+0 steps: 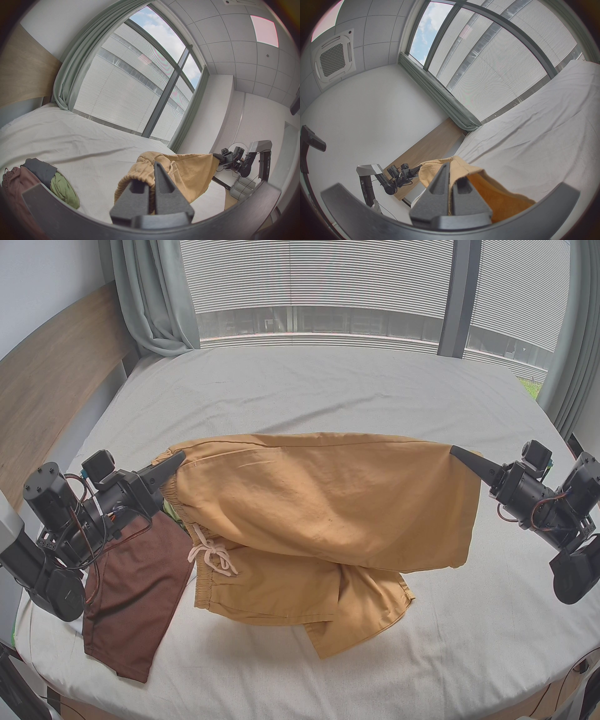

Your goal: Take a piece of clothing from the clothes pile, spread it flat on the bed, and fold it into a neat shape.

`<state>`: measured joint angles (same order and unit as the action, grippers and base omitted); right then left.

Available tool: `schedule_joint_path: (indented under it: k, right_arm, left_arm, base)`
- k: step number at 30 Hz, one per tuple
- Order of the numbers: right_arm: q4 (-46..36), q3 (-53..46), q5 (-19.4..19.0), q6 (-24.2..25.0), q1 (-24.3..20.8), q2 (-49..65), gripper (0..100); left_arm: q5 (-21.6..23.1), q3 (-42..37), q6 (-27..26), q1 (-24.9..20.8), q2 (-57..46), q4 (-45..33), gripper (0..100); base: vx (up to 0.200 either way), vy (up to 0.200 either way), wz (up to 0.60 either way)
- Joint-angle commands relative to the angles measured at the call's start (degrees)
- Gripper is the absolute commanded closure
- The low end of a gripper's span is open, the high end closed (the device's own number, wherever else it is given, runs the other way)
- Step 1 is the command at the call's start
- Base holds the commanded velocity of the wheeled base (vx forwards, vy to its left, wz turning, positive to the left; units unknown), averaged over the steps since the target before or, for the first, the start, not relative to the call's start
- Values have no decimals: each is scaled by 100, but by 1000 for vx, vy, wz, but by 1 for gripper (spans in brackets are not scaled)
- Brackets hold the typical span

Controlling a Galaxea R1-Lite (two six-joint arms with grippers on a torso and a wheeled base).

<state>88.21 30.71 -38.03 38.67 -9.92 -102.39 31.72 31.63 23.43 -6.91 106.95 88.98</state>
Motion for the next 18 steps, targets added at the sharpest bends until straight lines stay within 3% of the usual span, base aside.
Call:
schedule_joint_path:
  k: [1, 18]
  right_arm:
    - [3, 5, -11, 0, 43, 0, 100]
    - [3, 32, -20, 0, 166, -36, 100]
  left_arm:
    - [1, 1, 4, 6, 19, 5, 100]
    - [-8, 18, 4, 146, 54, 5, 100]
  base:
    - [0, 0, 0]
    - [0, 0, 0]
